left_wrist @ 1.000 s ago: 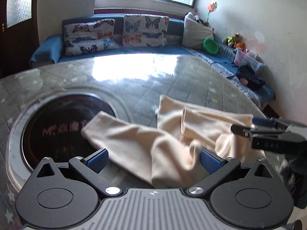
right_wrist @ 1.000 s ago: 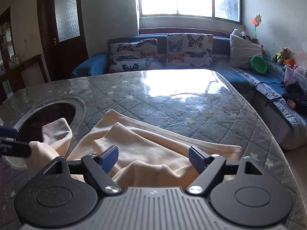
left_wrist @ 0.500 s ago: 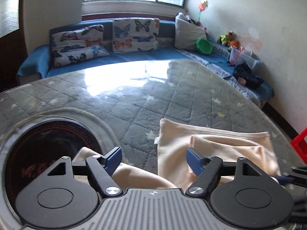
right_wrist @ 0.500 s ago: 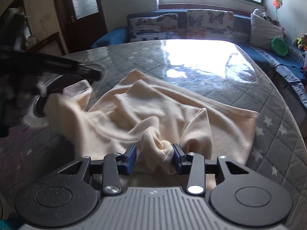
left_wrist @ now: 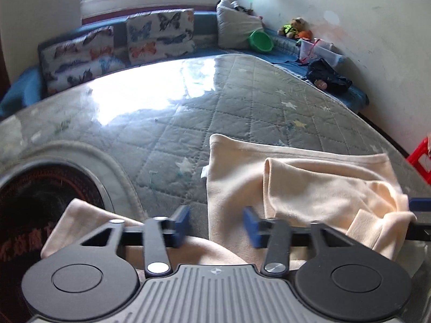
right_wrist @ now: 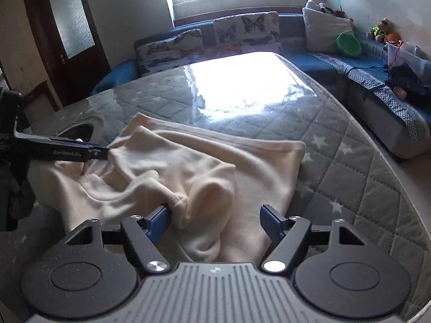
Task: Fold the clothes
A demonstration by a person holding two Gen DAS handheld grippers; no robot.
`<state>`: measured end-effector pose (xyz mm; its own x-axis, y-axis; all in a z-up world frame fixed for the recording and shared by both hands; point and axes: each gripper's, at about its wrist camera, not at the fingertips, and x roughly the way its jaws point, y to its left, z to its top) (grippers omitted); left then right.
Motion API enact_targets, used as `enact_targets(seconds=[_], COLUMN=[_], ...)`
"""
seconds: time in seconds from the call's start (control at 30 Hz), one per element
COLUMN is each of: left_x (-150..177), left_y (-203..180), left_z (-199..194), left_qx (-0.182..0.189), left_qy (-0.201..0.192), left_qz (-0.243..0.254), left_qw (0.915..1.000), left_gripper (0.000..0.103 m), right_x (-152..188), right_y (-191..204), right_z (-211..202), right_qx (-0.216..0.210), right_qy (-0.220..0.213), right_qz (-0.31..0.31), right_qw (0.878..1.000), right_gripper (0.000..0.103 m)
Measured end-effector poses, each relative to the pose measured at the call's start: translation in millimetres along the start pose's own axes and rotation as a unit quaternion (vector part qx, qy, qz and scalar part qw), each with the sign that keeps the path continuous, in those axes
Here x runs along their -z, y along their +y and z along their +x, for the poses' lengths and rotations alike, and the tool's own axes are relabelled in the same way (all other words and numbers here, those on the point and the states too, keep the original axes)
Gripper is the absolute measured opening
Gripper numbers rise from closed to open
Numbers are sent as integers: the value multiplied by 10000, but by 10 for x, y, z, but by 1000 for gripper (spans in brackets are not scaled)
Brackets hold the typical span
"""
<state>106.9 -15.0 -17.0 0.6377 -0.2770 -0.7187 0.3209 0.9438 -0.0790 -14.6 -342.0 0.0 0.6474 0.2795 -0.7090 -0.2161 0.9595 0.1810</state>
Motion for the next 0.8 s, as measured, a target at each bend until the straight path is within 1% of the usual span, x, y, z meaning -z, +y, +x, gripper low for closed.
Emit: enact_targets(seconds=[0.03,0.07,0.13,0.23,0.3,0.37,0.47,0.6,0.8], left_x=[14,28,82,165,206,253,348,486,707], left_y=[8,12,15,16,62,155,378,750,1283], left_z=[-9,-14,-44,-117,-172,-226,-328,-536,-850], left_qx=[29,70,57,-134,-310,-513,-827,-1263,-1878], left_qy=[-25,-48,-130,-254,-299,-343,-370,-399,-404], left_qz=[2,-20,-19,47,0,-94,-319,-642,-1092], left_qw=[10000,10000,9999,9996,9991,9981,9954,9891,9753], left_gripper=[17,11,9,8,8,8,7,7,7], right_x=[18,18,17,15,-6,-41,-132,-242,-359], right_y=[11,46,116,221,304,402,665,1072,1699], right_z=[28,59,121,214,276,341,499,723,986], right_qx=[-5,-5,-3,0,-17,-54,-244,-557,-1074], right_qy=[19,18,17,14,13,13,25,26,88], right_qz=[-22,-80,-195,-367,-494,-628,-876,-1276,-1792], right_qw=[10000,10000,9998,9993,9988,9980,9959,9903,9779], right_gripper=[75,75,77,78,79,79,80,80,81])
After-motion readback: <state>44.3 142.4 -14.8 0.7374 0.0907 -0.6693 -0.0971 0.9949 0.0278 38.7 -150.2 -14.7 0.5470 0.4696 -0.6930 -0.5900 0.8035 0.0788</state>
